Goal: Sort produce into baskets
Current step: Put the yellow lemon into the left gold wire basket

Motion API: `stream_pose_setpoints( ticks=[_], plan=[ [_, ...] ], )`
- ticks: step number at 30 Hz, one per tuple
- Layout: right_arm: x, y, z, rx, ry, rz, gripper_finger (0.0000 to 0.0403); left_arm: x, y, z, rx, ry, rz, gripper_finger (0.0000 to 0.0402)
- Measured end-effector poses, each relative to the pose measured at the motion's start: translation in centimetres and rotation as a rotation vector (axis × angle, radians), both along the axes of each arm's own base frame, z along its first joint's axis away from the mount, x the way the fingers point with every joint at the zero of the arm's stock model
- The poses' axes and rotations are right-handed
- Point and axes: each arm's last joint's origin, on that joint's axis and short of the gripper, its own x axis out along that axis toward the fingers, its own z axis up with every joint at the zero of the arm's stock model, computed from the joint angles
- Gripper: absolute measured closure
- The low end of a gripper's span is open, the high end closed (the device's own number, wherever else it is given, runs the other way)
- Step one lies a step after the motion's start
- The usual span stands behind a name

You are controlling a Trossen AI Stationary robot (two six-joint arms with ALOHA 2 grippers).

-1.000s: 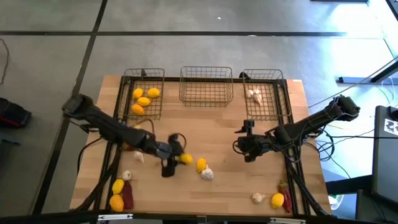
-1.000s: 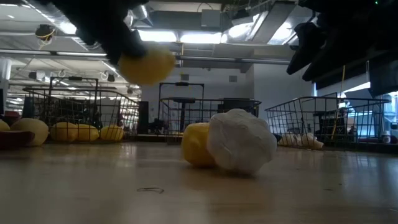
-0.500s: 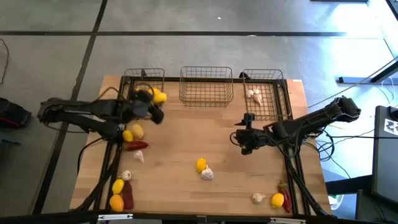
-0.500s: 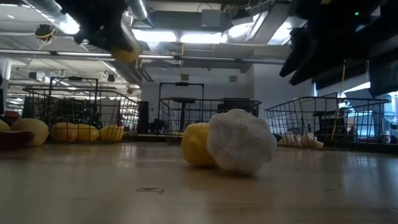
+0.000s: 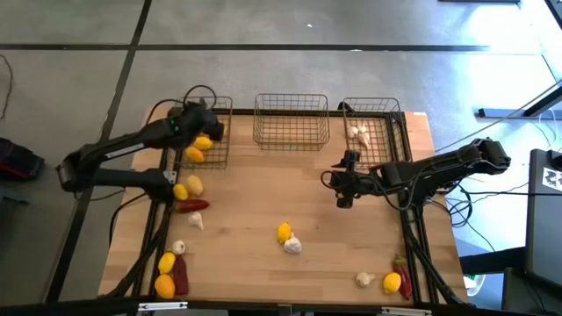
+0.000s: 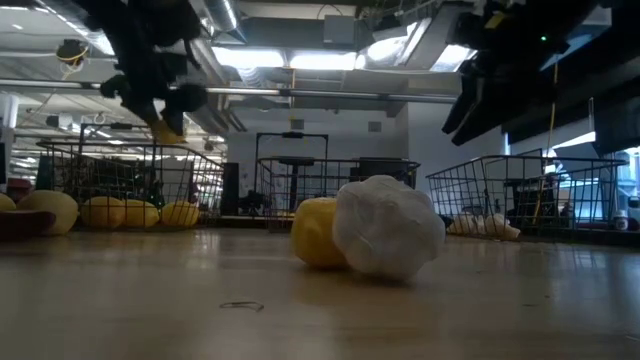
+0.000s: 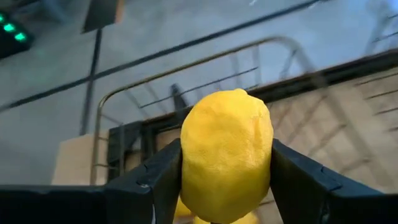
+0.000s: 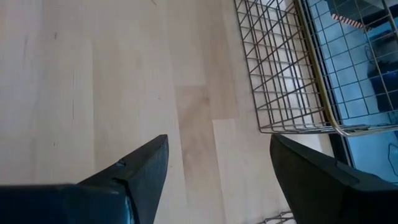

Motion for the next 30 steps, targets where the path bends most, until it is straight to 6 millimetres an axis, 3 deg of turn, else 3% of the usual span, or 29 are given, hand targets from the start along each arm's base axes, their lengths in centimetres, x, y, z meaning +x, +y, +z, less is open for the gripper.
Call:
stream_pose_setpoints(
  ticks=[10, 19, 24, 30],
  plan=[
    [0.0, 0.0, 0.0, 0.000, -0.001, -0.001, 0.0127, 0.0, 4.6, -4.4, -0.197, 0.162, 0.103, 0.0192],
    [0.0, 0.0, 0.0, -0.004, -0.004, -0.009, 0.0127, 0.0, 6.7, -6.6, -0.271, 0.212, 0.123, 0.0187],
    [0.0, 0.0, 0.0, 0.001, -0.008, -0.016, 0.0127, -0.5, 7.1, -6.7, -0.303, 0.212, 0.112, 0.0159],
    [0.0, 0.0, 0.0, 0.002, -0.009, -0.017, 0.0127, -0.4, 6.5, -5.4, -0.261, 0.183, 0.046, 0.0125]
  ],
)
